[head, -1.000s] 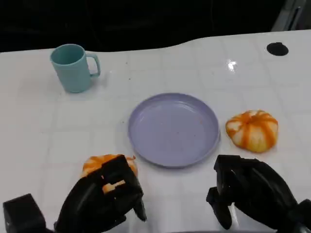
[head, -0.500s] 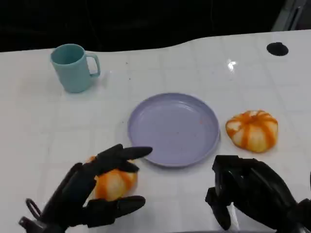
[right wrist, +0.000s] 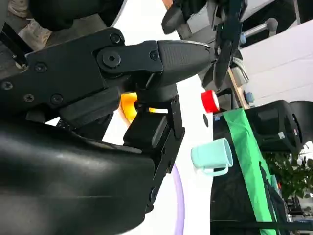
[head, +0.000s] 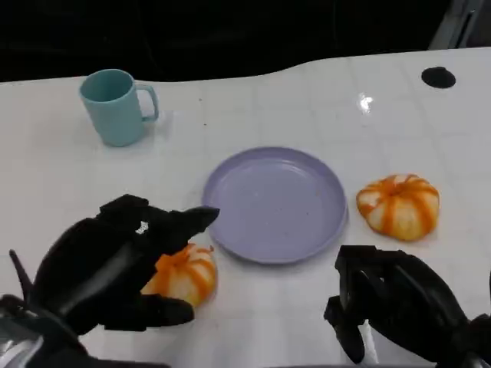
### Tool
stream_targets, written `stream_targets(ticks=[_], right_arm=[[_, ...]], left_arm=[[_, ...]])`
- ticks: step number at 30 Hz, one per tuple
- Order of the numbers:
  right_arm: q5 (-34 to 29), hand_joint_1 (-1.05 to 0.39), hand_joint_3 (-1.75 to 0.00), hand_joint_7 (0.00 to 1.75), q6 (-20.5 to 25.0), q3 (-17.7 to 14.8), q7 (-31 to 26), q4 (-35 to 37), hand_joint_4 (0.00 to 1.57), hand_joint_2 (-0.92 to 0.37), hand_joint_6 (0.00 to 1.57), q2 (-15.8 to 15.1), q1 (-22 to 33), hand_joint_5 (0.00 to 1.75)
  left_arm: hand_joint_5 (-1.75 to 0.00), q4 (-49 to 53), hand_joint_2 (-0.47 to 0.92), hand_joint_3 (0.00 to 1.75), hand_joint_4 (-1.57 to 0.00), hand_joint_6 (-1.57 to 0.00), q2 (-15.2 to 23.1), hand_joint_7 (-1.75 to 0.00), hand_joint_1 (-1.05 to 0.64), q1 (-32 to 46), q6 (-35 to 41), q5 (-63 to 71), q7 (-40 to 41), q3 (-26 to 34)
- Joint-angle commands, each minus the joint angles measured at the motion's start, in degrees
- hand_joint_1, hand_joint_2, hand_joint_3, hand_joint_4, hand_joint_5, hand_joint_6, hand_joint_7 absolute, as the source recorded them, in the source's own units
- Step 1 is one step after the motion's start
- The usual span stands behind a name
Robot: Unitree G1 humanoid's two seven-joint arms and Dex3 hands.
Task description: Grasp the bread from the table and place it into the plate.
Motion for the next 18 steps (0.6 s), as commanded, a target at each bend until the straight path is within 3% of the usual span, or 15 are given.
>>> stream_targets(ticks=[1,6,10,18], right_arm=[[0.2,-0.94,-0.36,1.52,-0.1,-0.7,0.2,0.0,1.29,-0.92,1.12,-0.9,0.1,1.61],[0.4,-0.93,-0.35,1.52,-0.3,-0.9,0.4,0.2,1.29,-0.92,1.11,-0.8,0.2,1.61],[0.1,-0.93,-0.35,1.52,-0.7,-0.9,0.6,0.5,1.29,-0.92,1.12,-0.9,0.0,1.61],[0.0,-0.93,-0.35,1.52,-0.4,-0.7,0.5,0.3,1.29,-0.92,1.11,-1.1,0.0,1.61]], left_arm=[[-0.5,-0.4,0.92,0.07,-0.24,-0.3,1.9,0.0,-0.75,-2.7,5.9,5.2,-4.3,-3.5],[-0.45,5.6,0.92,0.07,-0.21,-0.24,3.1,0.0,-0.77,-8.4,11.4,11.2,-9.1,-9.3],[-0.32,12.0,0.92,0.01,-0.25,-0.24,3.1,0.0,-0.76,-12.6,14.8,13.2,-11.2,-13.0],[-0.19,26.6,0.91,0.0,-0.3,-0.23,2.5,0.0,-0.75,-19.1,16.3,11.6,-6.8,-17.5]])
